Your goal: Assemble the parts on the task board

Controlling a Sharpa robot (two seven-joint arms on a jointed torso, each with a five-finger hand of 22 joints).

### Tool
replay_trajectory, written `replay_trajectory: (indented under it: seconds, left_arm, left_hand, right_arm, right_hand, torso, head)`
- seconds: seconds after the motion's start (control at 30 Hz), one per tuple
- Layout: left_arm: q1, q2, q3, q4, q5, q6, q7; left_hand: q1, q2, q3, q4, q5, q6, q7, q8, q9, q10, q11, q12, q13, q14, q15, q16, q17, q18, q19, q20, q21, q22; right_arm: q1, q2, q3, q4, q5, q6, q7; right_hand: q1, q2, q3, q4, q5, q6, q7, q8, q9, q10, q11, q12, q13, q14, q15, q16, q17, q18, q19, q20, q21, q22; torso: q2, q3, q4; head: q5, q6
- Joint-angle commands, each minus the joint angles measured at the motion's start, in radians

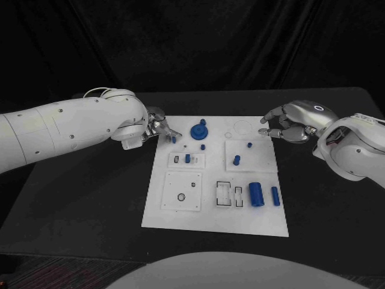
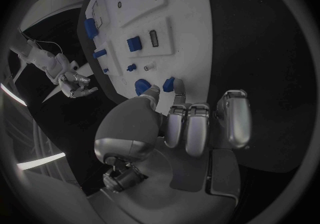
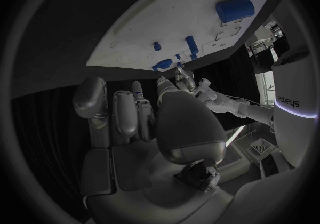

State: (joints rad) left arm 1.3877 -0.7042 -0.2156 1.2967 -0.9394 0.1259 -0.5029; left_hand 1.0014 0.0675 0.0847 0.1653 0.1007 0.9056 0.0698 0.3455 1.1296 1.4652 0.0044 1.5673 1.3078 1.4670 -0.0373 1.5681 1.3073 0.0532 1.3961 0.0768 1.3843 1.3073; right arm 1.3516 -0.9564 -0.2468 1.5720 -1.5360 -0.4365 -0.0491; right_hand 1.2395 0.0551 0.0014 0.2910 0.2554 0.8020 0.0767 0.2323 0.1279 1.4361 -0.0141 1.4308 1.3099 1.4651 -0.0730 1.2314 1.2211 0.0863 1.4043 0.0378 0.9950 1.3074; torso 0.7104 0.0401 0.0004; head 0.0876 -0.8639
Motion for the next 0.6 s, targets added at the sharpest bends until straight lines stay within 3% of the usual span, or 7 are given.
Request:
replay_trajectory:
  seconds: [0.03, 0.2, 0.23, 0.43, 0.47, 0.5, 0.6]
  left_arm:
    - [-0.003, 0.003, 0.001, -0.001, 0.003, 0.013, 0.008]
    - [-0.004, 0.005, 0.001, -0.003, 0.003, 0.006, 0.016]
    - [-0.005, 0.006, 0.001, -0.003, 0.003, 0.004, 0.018]
    - [-0.006, 0.005, 0.001, -0.004, 0.003, -0.004, 0.030]
    - [-0.006, 0.005, 0.001, -0.004, 0.003, -0.005, 0.032]
    - [-0.006, 0.005, 0.001, -0.004, 0.003, -0.007, 0.035]
    - [-0.006, 0.004, 0.001, -0.005, 0.003, -0.012, 0.043]
  left_hand:
    - [0.012, 0.000, 0.002, -0.008, 0.014, -0.001, 0.001, -0.003, 0.001, 0.106, 0.005, 0.003, 0.263, 0.104, 0.005, 0.003, 0.264, 0.005, -0.007, 0.004, -0.005, 0.177]
    - [0.019, 0.001, 0.003, -0.012, 0.040, -0.003, 0.001, -0.005, 0.000, 0.106, 0.005, 0.003, 0.263, 0.104, 0.006, 0.003, 0.264, 0.005, -0.007, 0.004, -0.006, 0.178]
    - [0.026, 0.002, 0.007, -0.017, 0.065, -0.005, 0.001, -0.007, 0.000, 0.106, 0.005, 0.003, 0.263, 0.104, 0.006, 0.003, 0.264, 0.005, -0.008, 0.004, -0.008, 0.179]
    - [0.038, 0.003, 0.015, -0.026, 0.117, -0.007, 0.000, -0.010, -0.002, 0.106, 0.004, 0.003, 0.263, 0.104, 0.005, 0.003, 0.264, 0.006, -0.009, 0.004, -0.010, 0.181]
    - [0.041, 0.002, 0.018, -0.028, 0.130, -0.007, -0.001, -0.011, -0.002, 0.106, 0.004, 0.003, 0.263, 0.104, 0.005, 0.003, 0.264, 0.005, -0.008, 0.004, -0.010, 0.182]
    - [0.051, 0.002, 0.027, -0.036, 0.165, -0.008, -0.002, -0.012, -0.003, 0.106, 0.003, 0.003, 0.263, 0.104, 0.004, 0.003, 0.264, 0.006, -0.009, 0.003, -0.011, 0.183]
    - [0.060, 0.001, 0.039, -0.045, 0.205, -0.008, -0.004, -0.014, -0.004, 0.106, 0.001, 0.003, 0.263, 0.104, 0.003, 0.003, 0.264, 0.006, -0.009, 0.002, -0.012, 0.184]
  right_arm:
    - [-0.003, -0.002, 0.001, 0.002, -0.006, 0.003, -0.006]
    - [-0.003, -0.002, 0.001, 0.002, -0.006, 0.002, -0.006]
    - [-0.003, -0.002, 0.001, 0.002, -0.006, 0.002, -0.006]
    - [-0.004, -0.003, 0.001, 0.001, -0.006, 0.003, -0.007]
    - [-0.004, -0.003, 0.001, 0.001, -0.006, 0.003, -0.007]
    - [-0.004, -0.003, 0.001, 0.001, -0.006, 0.003, -0.007]
    - [-0.004, -0.003, 0.001, 0.001, -0.006, 0.003, -0.008]
  right_hand:
    - [0.011, 0.002, 0.000, -0.002, 0.004, 0.007, 0.003, -0.005, -0.002, -0.005, 0.001, -0.004, 0.058, 0.017, 0.000, -0.005, -0.001, 0.014, -0.007, 0.002, -0.004, 0.129]
    - [0.011, 0.003, 0.000, -0.002, 0.005, 0.008, 0.003, -0.005, -0.002, -0.005, 0.000, -0.004, 0.058, 0.017, 0.000, -0.005, -0.001, 0.014, -0.006, 0.002, -0.002, 0.129]
    - [0.011, 0.003, 0.000, -0.002, 0.005, 0.008, 0.003, -0.005, -0.002, -0.005, 0.000, -0.004, 0.058, 0.017, 0.000, -0.005, -0.001, 0.014, -0.006, 0.002, -0.002, 0.129]
    - [0.011, 0.003, 0.000, -0.002, 0.005, 0.008, 0.003, -0.005, -0.002, -0.005, 0.000, -0.004, 0.058, 0.017, 0.000, -0.005, -0.001, 0.014, -0.007, 0.002, -0.003, 0.129]
    - [0.012, 0.003, 0.000, -0.002, 0.005, 0.008, 0.003, -0.005, -0.002, -0.005, 0.000, -0.004, 0.058, 0.017, 0.000, -0.005, -0.001, 0.014, -0.007, 0.002, -0.004, 0.129]
    - [0.012, 0.003, 0.000, -0.002, 0.005, 0.008, 0.003, -0.005, -0.002, -0.005, 0.000, -0.004, 0.058, 0.017, 0.000, -0.005, -0.001, 0.014, -0.007, 0.002, -0.004, 0.129]
    - [0.012, 0.003, 0.000, -0.002, 0.005, 0.008, 0.003, -0.005, -0.002, -0.005, 0.000, -0.004, 0.058, 0.017, 0.000, -0.005, -0.001, 0.014, -0.007, 0.002, -0.004, 0.129]
  torso:
    - [0.000, -0.0003, -0.0007]
    - [0.001, -0.0003, -0.0006]
    - [0.001, -0.0005, -0.0006]
    - [0.001, -0.0005, -0.0011]
    - [0.001, -0.0003, -0.0009]
    - [0.001, -0.0003, -0.0009]
    - [0.001, -0.0002, -0.0007]
  head:
    - [0.000, -0.002]
    - [0.000, -0.003]
    - [0.000, -0.003]
    - [0.000, -0.006]
    - [0.000, -0.006]
    - [0.000, -0.006]
    - [0.000, -0.007]
